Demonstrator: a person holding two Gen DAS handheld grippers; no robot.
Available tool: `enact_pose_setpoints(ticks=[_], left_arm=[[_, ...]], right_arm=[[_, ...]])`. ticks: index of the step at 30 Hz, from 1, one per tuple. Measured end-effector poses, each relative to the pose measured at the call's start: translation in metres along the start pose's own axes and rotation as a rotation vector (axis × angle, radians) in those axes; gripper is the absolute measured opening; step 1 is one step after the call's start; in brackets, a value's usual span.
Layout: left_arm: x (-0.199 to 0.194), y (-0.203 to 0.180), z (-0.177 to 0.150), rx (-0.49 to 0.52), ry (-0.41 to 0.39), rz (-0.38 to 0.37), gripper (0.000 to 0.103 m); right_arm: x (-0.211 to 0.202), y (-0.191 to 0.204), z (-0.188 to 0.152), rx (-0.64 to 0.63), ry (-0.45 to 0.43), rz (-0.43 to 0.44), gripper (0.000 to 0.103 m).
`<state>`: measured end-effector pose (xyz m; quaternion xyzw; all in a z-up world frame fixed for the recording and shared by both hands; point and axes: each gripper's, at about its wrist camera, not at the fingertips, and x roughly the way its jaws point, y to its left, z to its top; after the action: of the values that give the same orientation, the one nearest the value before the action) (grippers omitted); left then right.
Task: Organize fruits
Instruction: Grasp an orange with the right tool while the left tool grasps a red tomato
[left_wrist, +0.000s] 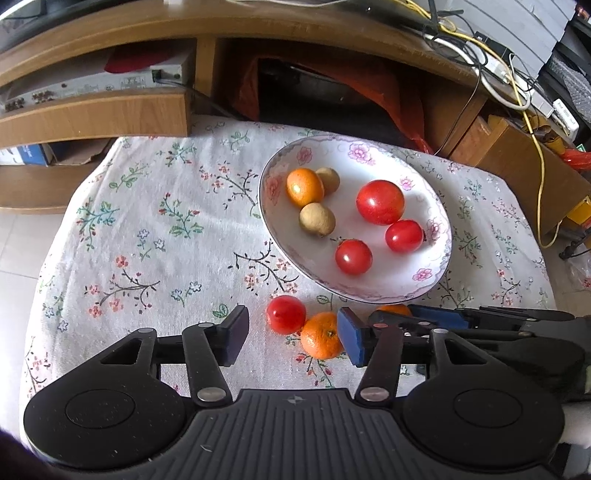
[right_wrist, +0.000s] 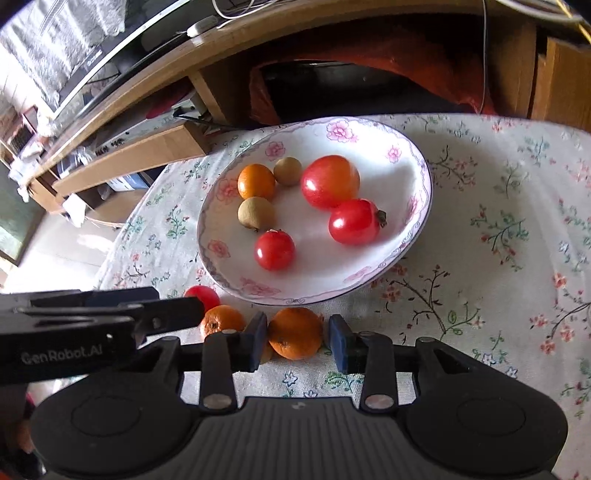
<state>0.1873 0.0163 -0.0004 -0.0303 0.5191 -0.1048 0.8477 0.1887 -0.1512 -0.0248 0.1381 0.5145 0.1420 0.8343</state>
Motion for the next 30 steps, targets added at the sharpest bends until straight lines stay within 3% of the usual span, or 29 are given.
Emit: enact_pose_setpoints(ticks=[3,8,13,20,22,30], left_arm=[[0.007,0.002,0.001,-0.005,0.006,0.009,0.061],[0.016,0.009,0.004,-0.047,0.007,0.000,0.061],[0.020,0.018,0.006,-0.083,0.010,0.010,0.054],[0.026,0.011,0.003,-0.037,0.024,0.041,0.047],[0.025,0.006,0.001,-0.011,0.024,0.064,0.034],[0.012,0.007,-0.005,-0.016,0.023,0.061,0.034]], right_arm=[[-0.001,-0.003,0.000,0.014,0.005,0.027,0.023],[-0.010,-0.007,-0.003,0.011,-0.013,-0.003,0.023],[-0.015,-0.013,-0.003,0.019,-0.022,-0.022,0.023],[-0.012,-0.012,-0.005,0.006,-0.016,-0.038,0.023],[-0.012,-0.011,-0.005,0.003,-0.015,-0.041,0.023],[-0.028,-0.007,-0.012,-0.035,-0.024,-0.079,0.023]])
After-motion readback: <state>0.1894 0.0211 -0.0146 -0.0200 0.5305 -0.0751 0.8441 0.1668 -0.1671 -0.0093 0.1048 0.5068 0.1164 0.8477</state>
